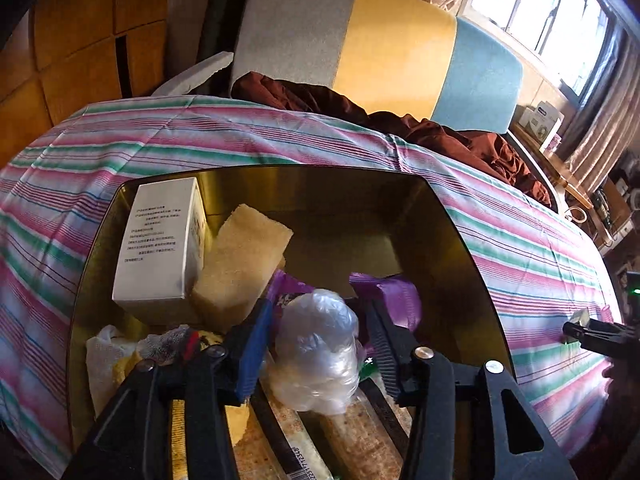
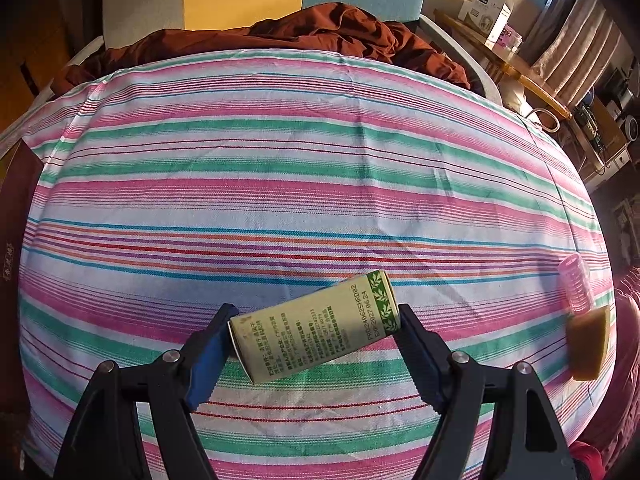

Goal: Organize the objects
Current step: 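Carry the white plastic bag into the gold tray and open the left gripper, then lower the green-and-white box into the gold tray and open the right gripper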

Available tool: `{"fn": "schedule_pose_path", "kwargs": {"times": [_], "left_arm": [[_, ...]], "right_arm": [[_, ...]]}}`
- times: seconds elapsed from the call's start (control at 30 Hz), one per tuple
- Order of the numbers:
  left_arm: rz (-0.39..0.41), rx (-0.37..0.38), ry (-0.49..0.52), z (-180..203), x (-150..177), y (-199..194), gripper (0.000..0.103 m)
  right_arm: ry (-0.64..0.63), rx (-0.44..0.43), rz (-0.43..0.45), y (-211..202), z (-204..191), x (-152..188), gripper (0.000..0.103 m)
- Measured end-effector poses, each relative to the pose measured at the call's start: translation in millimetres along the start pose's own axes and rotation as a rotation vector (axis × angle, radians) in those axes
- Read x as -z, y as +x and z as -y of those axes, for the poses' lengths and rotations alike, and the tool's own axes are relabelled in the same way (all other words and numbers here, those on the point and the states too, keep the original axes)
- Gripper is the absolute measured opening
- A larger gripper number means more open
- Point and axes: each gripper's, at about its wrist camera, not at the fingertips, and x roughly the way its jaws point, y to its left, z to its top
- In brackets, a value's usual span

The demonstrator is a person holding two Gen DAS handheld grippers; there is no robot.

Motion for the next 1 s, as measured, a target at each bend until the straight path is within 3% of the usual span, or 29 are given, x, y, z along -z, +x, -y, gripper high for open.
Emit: {"fn": "schedule_pose_path", "kwargs": {"times": [0.03, 0.23, 0.37, 0.7, 0.83, 1.0], "left_arm": [[0.014, 0.000, 0.014, 2.6, 1.8, -4.0, 0.060], [0.077, -0.014, 0.051, 6.7, 16.8, -31.1, 0.061], [0.133, -0.027, 0.075, 4.7, 29.6, -56.5, 0.066], [0.215, -0.107, 0.073, -17.8, 47.0, -101.5, 0.077], [0.227, -0.121, 0.054, -28.8, 52.4, -110.3, 0.084], [0.222, -0.132, 0.036, -41.6, 56.3, -114.1, 0.095]], "right_arm": [[0.000, 0.002, 0.004, 0.6, 0.2, -0.5, 0.080], [-0.022, -0.011, 0.066, -11.3, -7.6, -4.4, 0.080], [-0.019, -0.098, 0.123, -36.8, -27.1, -5.3, 0.080], [-0.334, -0.381, 0.285, -108.7, -188.1, 5.2, 0.080], [-0.452, -0.401, 0.267, -109.3, -239.6, 14.9, 0.080], [-0.506, -0.368, 0.211, -90.9, -269.8, 14.0, 0.080]]}}
